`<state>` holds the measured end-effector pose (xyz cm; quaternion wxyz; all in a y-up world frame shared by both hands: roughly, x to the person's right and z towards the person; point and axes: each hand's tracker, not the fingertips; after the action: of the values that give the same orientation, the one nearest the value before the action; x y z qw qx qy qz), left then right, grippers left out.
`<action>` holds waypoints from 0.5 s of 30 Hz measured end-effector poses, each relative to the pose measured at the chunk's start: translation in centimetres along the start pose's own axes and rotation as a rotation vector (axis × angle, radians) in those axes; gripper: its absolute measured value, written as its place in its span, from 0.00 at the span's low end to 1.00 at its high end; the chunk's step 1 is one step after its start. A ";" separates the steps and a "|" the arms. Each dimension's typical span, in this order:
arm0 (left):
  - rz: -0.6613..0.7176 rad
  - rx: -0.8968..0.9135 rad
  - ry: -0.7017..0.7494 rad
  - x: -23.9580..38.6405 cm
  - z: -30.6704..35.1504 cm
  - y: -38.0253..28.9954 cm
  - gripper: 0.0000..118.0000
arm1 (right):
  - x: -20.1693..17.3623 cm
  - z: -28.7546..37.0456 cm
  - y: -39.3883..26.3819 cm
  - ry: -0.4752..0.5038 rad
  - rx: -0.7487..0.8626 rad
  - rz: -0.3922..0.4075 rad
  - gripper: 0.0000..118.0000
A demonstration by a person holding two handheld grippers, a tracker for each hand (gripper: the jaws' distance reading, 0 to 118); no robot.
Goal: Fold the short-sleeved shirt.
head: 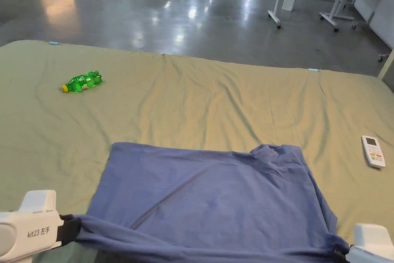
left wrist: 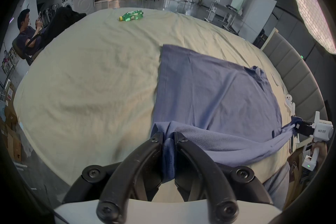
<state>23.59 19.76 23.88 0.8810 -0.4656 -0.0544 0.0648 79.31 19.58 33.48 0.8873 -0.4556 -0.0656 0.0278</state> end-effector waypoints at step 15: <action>0.066 -0.028 0.036 1.4 -8.2 6.8 0.09 | 0.2 -9.3 8.3 -0.014 0.024 -0.055 0.06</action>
<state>25.79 17.07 13.68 0.8725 -0.4806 -0.0240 0.0846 80.93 16.98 21.39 0.8927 -0.4427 -0.0838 0.0073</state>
